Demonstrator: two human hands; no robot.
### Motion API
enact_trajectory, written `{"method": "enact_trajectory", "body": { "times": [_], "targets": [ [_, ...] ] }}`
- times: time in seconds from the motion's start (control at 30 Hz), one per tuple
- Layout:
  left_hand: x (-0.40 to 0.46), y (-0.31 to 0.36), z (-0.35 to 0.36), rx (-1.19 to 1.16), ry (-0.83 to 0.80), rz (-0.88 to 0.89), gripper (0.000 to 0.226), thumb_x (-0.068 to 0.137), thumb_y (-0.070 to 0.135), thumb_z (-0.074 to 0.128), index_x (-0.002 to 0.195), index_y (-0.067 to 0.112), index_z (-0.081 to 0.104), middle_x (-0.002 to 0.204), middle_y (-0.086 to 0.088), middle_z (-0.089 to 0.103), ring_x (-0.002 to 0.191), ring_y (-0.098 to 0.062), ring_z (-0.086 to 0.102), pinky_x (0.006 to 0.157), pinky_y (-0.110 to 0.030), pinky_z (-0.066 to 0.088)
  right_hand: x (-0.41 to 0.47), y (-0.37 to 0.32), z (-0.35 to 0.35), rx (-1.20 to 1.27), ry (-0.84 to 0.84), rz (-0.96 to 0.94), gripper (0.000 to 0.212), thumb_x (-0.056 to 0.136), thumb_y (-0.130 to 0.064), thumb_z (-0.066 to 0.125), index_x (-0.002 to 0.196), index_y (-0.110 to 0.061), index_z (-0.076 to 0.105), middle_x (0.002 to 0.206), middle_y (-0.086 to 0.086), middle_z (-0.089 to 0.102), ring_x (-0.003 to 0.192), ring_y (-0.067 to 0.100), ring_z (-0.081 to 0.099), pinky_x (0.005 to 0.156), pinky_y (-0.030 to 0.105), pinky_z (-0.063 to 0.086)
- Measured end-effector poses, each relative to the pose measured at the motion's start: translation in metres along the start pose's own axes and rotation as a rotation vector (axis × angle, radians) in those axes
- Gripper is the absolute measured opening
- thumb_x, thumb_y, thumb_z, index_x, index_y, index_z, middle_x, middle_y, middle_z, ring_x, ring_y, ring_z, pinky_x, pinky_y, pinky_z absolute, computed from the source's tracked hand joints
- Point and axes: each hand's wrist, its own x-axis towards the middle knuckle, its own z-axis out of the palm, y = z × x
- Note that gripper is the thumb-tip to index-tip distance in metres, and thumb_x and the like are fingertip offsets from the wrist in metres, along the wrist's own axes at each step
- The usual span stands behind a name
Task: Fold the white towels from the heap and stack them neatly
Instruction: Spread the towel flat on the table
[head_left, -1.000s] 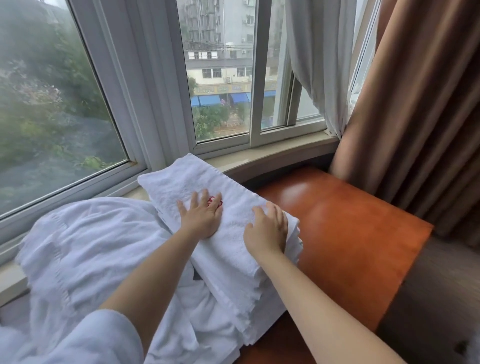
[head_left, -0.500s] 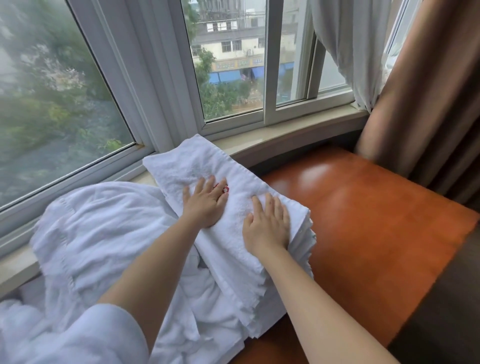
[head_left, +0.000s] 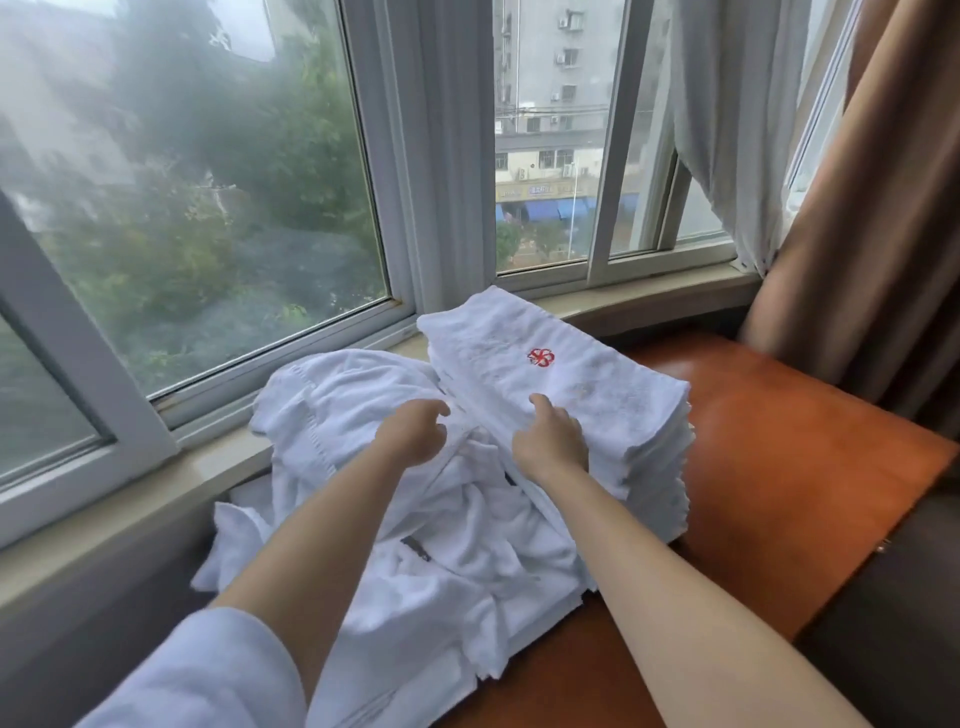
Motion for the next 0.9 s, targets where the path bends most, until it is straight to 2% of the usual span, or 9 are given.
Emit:
{"method": "enact_trajectory", "body": {
  "times": [0.13, 0.3, 0.4, 0.47, 0.57, 0.7, 0.8, 0.87, 0.9],
  "targets": [
    [-0.030, -0.041, 0.001, -0.126, 0.041, -0.090, 0.039, 0.090, 0.010, 0.049, 0.128, 0.015, 0.057, 0.138, -0.007, 0.051, 0.127, -0.025, 0.047, 0.104, -0.036, 0.039, -0.030, -0.018, 0.034, 0.028, 0.047, -0.020, 0.052, 0.092, -0.011, 0.043, 0.144, -0.016, 0.036, 0.141, 0.010, 0.044, 0.128, 0.031, 0.040, 0.101, 0.038, 0.037],
    [-0.040, -0.072, 0.013, -0.183, -0.113, -0.306, 0.082, 0.088, 0.022, 0.065, 0.153, 0.025, 0.015, 0.150, -0.016, 0.022, 0.131, -0.035, 0.040, 0.106, -0.042, 0.040, -0.029, -0.024, 0.061, 0.075, -0.065, -0.031, 0.046, 0.093, -0.014, 0.043, 0.139, -0.017, 0.044, 0.137, 0.009, 0.047, 0.120, 0.029, 0.049, 0.095, 0.040, 0.047],
    [-0.029, -0.074, 0.022, -0.207, -0.116, -0.299, 0.097, 0.084, 0.027, 0.071, 0.155, 0.025, 0.004, 0.150, -0.017, 0.024, 0.132, -0.036, 0.038, 0.105, -0.041, 0.039, -0.011, -0.022, 0.076, 0.089, -0.074, -0.036, 0.039, 0.093, -0.015, 0.044, 0.131, -0.015, 0.053, 0.132, 0.010, 0.054, 0.117, 0.030, 0.053, 0.094, 0.037, 0.046],
    [-0.021, -0.075, 0.029, -0.119, -0.079, -0.328, 0.091, 0.083, 0.033, 0.070, 0.153, 0.023, 0.012, 0.148, -0.013, 0.026, 0.126, -0.034, 0.044, 0.099, -0.041, 0.042, 0.004, -0.020, 0.089, 0.145, -0.068, -0.051, 0.034, 0.094, -0.016, 0.044, 0.125, -0.014, 0.057, 0.127, 0.011, 0.057, 0.112, 0.029, 0.056, 0.092, 0.035, 0.047],
    [-0.006, -0.077, 0.036, 0.032, -0.016, -0.353, 0.058, 0.083, 0.043, 0.066, 0.131, 0.022, 0.041, 0.133, -0.008, 0.038, 0.107, -0.030, 0.054, 0.088, -0.038, 0.045, 0.024, -0.014, 0.109, 0.226, -0.024, -0.076, 0.033, 0.093, -0.011, 0.043, 0.122, -0.010, 0.060, 0.123, 0.011, 0.060, 0.112, 0.029, 0.054, 0.086, 0.030, 0.043],
    [0.015, -0.085, 0.033, -0.138, 0.040, -0.392, 0.035, 0.090, 0.045, 0.058, 0.117, 0.023, 0.057, 0.124, -0.006, 0.050, 0.115, -0.029, 0.051, 0.094, -0.041, 0.045, 0.042, -0.007, 0.129, 0.270, 0.015, -0.067, 0.035, 0.091, -0.008, 0.045, 0.123, -0.010, 0.059, 0.126, 0.010, 0.055, 0.118, 0.029, 0.049, 0.092, 0.033, 0.041],
    [0.016, -0.088, 0.033, -0.149, 0.136, -0.345, 0.023, 0.093, 0.039, 0.057, 0.107, 0.022, 0.059, 0.128, -0.004, 0.041, 0.126, -0.026, 0.032, 0.101, -0.041, 0.036, 0.044, -0.006, 0.139, 0.371, 0.087, -0.058, 0.038, 0.087, -0.003, 0.048, 0.122, -0.009, 0.059, 0.126, 0.009, 0.053, 0.116, 0.029, 0.050, 0.092, 0.034, 0.042],
    [0.008, -0.085, 0.031, -0.230, 0.221, -0.328, 0.017, 0.097, 0.032, 0.050, 0.102, 0.017, 0.057, 0.123, -0.005, 0.049, 0.121, -0.027, 0.039, 0.101, -0.041, 0.035, 0.039, -0.008, 0.142, 0.378, 0.102, -0.065, 0.045, 0.086, -0.003, 0.050, 0.130, -0.008, 0.053, 0.132, 0.010, 0.048, 0.122, 0.028, 0.046, 0.094, 0.034, 0.040],
    [0.004, -0.080, 0.027, -0.331, 0.280, -0.321, 0.018, 0.100, 0.029, 0.044, 0.096, 0.015, 0.055, 0.111, -0.004, 0.058, 0.111, -0.026, 0.048, 0.094, -0.040, 0.039, 0.036, -0.010, 0.143, 0.366, 0.092, -0.066, 0.049, 0.086, -0.004, 0.051, 0.135, -0.009, 0.049, 0.137, 0.010, 0.044, 0.126, 0.028, 0.042, 0.095, 0.033, 0.038]
  ]
}}
